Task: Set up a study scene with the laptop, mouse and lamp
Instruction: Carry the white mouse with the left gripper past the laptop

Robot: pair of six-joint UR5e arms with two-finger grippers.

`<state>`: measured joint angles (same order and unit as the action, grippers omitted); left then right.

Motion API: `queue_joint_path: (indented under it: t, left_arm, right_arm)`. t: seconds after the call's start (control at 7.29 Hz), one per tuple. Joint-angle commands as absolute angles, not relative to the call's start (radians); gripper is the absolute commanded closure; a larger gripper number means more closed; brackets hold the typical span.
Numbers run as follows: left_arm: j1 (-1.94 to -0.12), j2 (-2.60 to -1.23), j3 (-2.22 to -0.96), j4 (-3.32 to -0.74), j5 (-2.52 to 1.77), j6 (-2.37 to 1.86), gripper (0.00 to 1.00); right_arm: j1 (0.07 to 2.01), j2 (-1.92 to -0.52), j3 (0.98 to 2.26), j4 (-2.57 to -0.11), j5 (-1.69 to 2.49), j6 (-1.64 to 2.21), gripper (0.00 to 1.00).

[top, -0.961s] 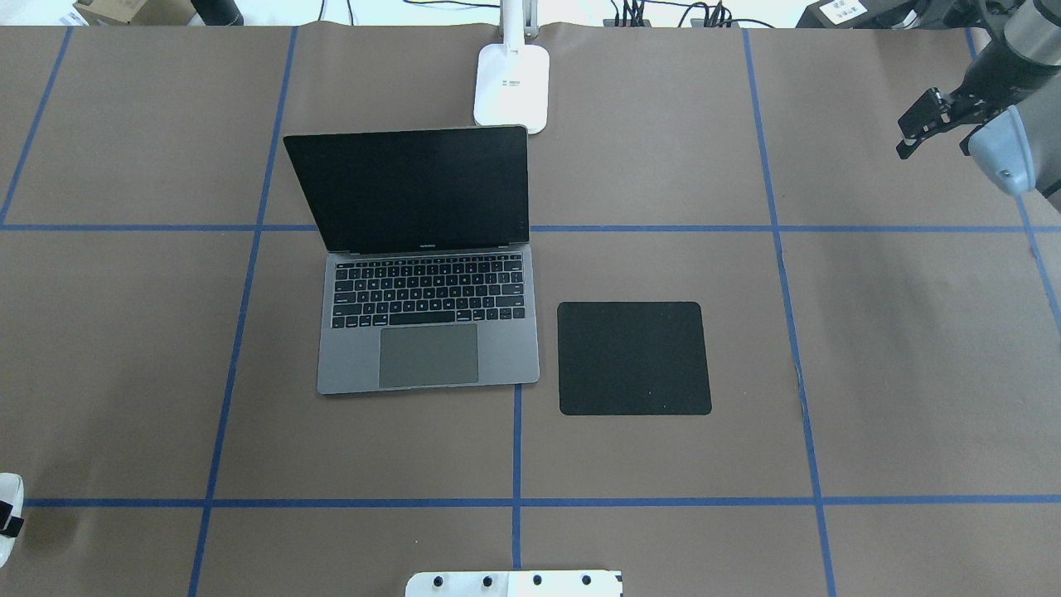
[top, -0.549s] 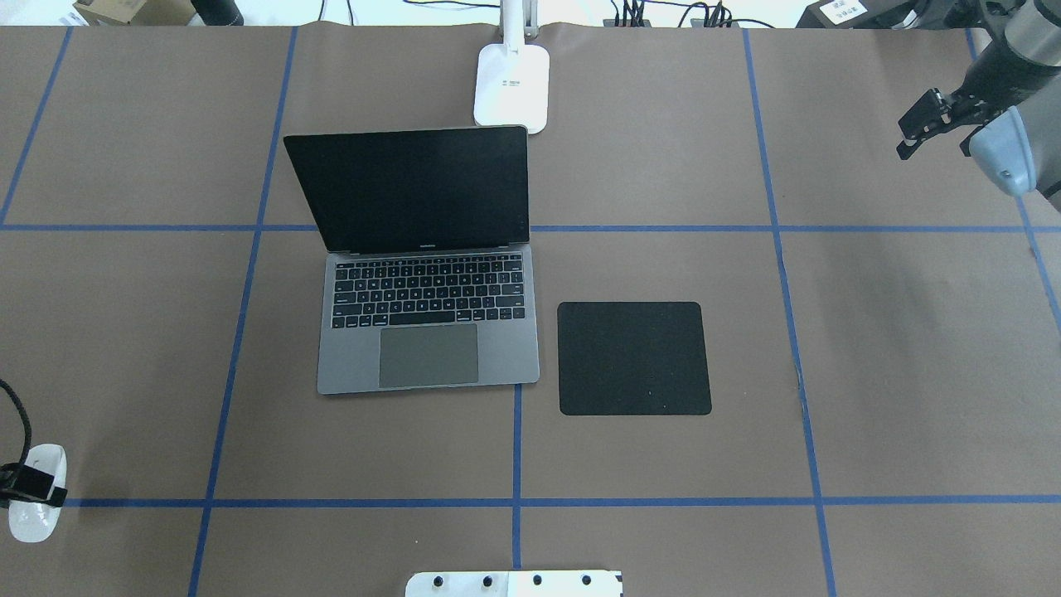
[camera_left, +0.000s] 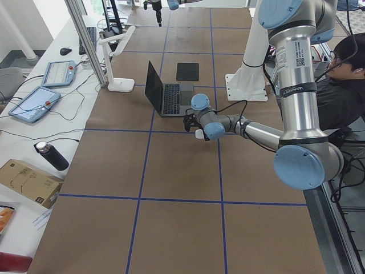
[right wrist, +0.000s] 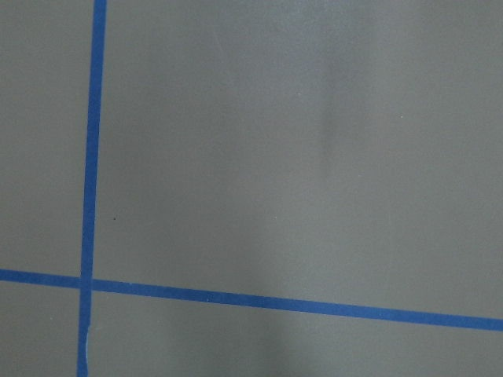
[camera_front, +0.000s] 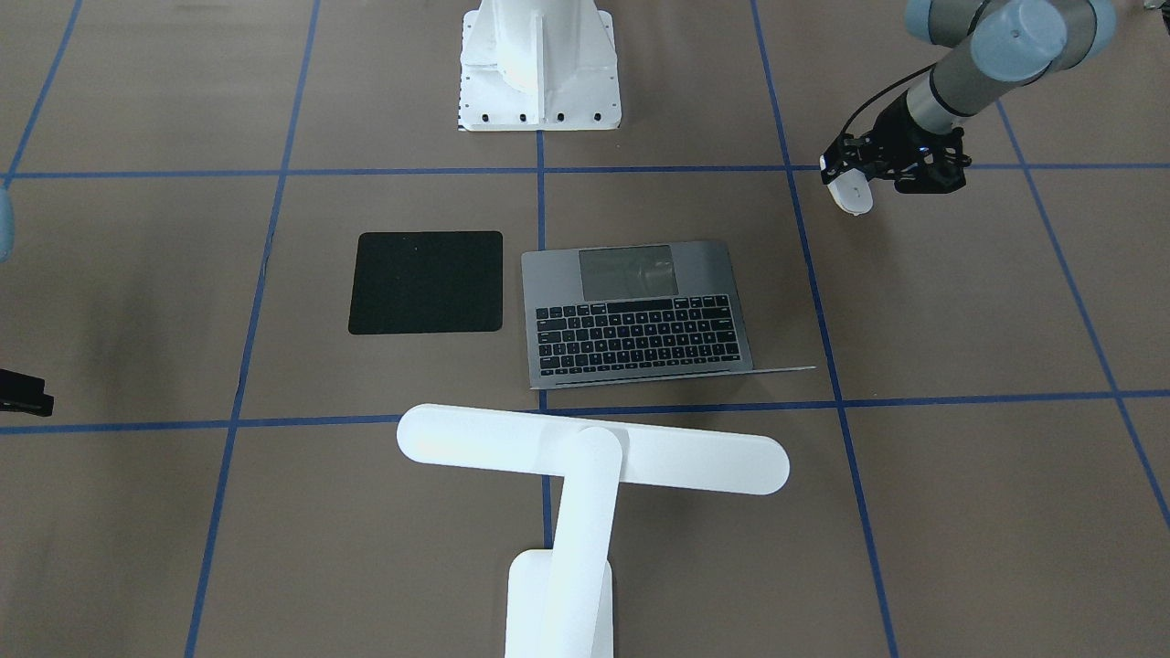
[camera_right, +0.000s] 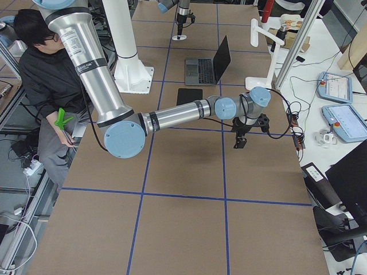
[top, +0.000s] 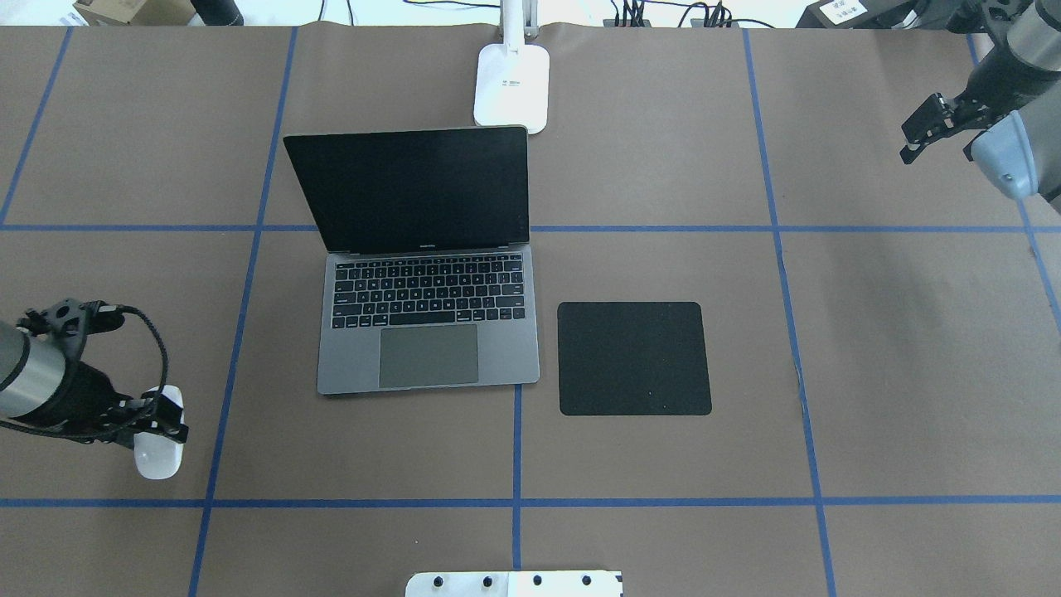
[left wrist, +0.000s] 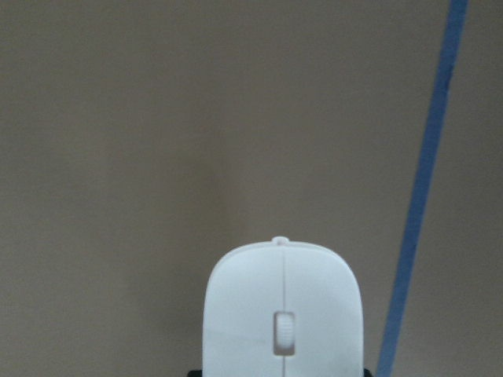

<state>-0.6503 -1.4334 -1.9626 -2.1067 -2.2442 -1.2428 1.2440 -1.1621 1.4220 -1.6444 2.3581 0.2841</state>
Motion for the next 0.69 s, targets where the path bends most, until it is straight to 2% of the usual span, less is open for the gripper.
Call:
queue_joint_path:
  t: [0.0,0.55]
  left_arm:
    - [-0.644,-1.64,-1.97,-1.912,-2.244,-1.313,1.0]
    - [-0.589,-1.941,-1.959,-1.628,-2.241,-1.39,1.0]
  right_arm:
    - [1.244,-1.17,1.425,-1.644,2.359,0.285,0.01]
    - [1.246,-1.183,1.427,-1.644,2.358,0.284,0.01]
